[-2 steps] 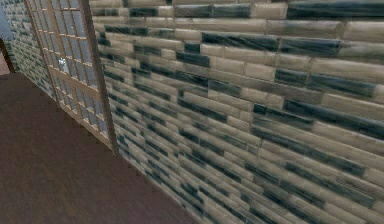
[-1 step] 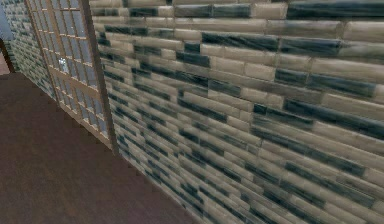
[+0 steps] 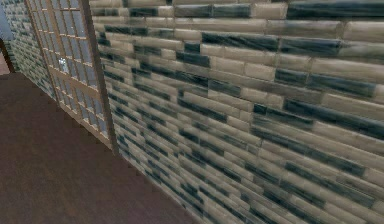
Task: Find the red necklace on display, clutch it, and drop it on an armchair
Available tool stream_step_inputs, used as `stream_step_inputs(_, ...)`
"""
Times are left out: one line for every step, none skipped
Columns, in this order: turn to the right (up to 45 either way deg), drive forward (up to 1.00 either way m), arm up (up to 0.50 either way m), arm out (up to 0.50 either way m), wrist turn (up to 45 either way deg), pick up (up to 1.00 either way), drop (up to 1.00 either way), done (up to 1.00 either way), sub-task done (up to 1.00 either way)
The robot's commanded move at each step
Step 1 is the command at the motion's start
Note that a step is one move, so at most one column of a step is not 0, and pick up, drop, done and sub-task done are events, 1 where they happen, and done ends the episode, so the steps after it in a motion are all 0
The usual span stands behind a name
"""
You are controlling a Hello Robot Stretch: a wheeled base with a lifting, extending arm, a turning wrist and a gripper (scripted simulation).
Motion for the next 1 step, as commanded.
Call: stream_step_inputs(0.0, 0.00, 0.00, 0.00, 6.0, 0.00, 0.00, 0.00, 0.00)
